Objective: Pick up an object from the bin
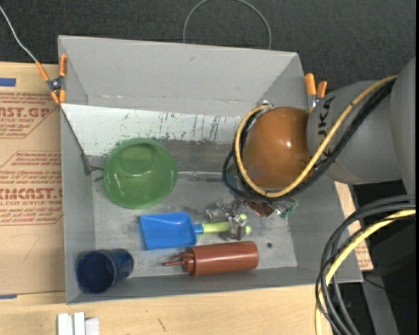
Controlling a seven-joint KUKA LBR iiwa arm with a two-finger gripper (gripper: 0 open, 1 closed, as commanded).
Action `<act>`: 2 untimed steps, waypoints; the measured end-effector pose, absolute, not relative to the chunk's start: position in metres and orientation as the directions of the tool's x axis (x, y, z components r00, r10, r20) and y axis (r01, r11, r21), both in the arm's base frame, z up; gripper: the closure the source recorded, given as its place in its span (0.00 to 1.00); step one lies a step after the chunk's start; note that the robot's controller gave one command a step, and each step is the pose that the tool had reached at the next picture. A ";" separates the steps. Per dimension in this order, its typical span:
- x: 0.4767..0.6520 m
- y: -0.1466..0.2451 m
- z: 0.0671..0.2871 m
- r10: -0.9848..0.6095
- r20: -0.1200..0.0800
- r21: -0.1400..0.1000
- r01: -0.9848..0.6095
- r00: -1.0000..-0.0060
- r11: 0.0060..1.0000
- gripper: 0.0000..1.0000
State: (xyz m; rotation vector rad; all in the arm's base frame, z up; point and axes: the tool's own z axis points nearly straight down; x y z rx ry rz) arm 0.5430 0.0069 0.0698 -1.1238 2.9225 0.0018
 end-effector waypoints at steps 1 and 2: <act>0.543 0.007 0.070 -0.670 -0.010 -0.003 -0.670 -0.742 0.742 1.00; 0.553 -0.012 0.070 -0.689 -0.013 -0.004 -0.689 -0.725 0.725 1.00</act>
Offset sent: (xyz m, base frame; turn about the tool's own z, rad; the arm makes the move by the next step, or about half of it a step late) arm 0.0094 -0.0192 0.0002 -0.0287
